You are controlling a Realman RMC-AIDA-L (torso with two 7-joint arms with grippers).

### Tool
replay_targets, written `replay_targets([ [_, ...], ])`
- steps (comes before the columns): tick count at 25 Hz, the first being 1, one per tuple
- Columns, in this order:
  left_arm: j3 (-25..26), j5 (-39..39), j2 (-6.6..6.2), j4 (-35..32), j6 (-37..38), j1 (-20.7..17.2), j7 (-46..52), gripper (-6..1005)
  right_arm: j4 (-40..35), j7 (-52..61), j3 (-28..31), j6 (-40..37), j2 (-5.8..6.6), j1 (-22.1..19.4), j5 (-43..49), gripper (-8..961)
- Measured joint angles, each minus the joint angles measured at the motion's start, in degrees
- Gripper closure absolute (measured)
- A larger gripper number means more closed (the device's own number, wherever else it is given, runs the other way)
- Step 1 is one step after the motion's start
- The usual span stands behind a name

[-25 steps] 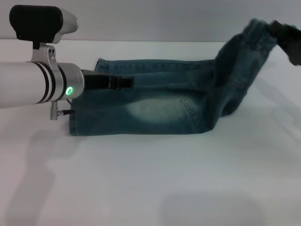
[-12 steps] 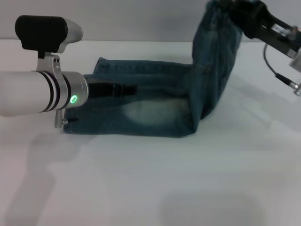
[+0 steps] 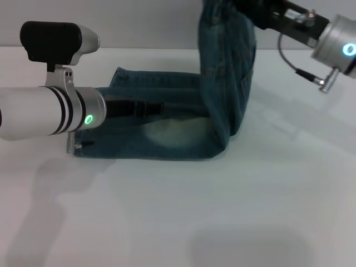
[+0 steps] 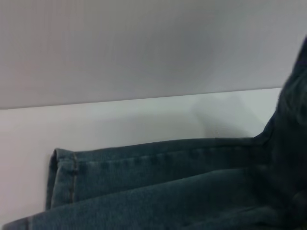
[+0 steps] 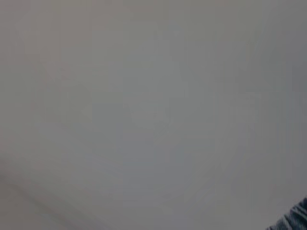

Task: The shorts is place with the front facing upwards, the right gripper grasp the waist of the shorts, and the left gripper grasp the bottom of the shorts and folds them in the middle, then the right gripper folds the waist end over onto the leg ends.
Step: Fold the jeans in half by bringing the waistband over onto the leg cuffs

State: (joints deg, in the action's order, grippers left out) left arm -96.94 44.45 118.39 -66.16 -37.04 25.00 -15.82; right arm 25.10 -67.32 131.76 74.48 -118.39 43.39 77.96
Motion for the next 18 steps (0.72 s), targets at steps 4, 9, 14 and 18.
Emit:
replay_targets([
  [4, -0.3, 0.0, 0.07, 0.6, 0.1, 0.2, 0.0, 170, 0.2, 0.4, -5.9, -2.1, -0.02, 1.2, -2.7, 908],
  [9, -1.2, 0.7, 0.06, 1.0, 0.8, 0.4, 0.0, 170, 0.5, 0.7, -12.8, -4.4, -0.16, 2.0, -6.0, 909],
  [14, -1.5, 1.2, -0.02, 1.2, 1.2, 0.5, 0.0, 170, 0.9, 0.8, -17.2, -7.0, -0.36, 2.8, -7.0, 909],
  [18, -1.6, 1.3, -0.01, 0.9, 2.3, -0.3, 0.0, 170, 1.0, 0.8, -19.5, -8.7, -0.43, 3.1, -7.9, 910],
])
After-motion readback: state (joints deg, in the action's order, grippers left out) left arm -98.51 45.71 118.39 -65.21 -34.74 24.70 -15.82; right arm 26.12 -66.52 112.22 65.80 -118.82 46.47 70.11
